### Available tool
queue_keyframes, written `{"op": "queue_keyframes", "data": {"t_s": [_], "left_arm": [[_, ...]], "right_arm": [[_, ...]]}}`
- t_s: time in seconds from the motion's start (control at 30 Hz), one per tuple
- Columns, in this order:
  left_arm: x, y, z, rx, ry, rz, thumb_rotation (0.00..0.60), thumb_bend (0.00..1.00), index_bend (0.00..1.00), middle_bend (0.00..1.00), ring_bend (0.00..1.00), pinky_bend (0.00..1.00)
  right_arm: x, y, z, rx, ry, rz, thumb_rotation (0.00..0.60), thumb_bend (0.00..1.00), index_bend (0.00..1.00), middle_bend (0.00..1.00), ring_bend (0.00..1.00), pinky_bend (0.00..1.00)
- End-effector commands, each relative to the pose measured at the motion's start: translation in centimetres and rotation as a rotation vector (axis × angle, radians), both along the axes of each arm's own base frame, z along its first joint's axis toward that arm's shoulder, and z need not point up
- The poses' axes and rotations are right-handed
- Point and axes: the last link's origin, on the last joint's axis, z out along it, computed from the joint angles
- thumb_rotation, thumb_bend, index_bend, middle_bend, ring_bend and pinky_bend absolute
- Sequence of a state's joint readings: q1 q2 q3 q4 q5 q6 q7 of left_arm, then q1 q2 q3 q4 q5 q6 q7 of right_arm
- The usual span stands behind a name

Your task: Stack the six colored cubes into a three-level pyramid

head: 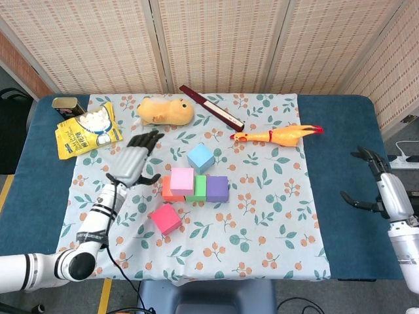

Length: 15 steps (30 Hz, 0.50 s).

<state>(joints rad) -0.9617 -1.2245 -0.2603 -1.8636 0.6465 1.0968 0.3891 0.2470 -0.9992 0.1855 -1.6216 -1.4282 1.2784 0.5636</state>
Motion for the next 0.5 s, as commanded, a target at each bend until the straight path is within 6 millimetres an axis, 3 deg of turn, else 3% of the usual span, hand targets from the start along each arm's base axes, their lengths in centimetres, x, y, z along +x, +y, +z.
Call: {"op": "queue_keyframes", "data": {"t_s": [0.03,0.23,0.5], "left_arm": [[-3.9,1.1,2.9,0.092,-0.051,0.068,0.6,0.29,0.1,0.08,0.0,0.12],[-8.3,0.9,4.2,0.156,-0.036,0.125,0.6,0.29,0.15,0.12,0.04,0.15],[-12.3,-1.3,3.6,0.122,0.015,0.177,0.6,0.31,0.16,0.14,0.04,0.15]], "right_arm": [[1.2,-1.0,-0.7,0.077,0.034,0.035,0.6,0.16,0.0,0.16,0.0,0.08],[4.0,-2.6,-2.4,0.194,0.077,0.12,0.6,0.16,0.0,0.16,0.0,0.1],[9.3,-8.6,-4.9,0.333,0.108,0.213,0.6,0.16,0.0,0.16,0.0,0.11]]}}
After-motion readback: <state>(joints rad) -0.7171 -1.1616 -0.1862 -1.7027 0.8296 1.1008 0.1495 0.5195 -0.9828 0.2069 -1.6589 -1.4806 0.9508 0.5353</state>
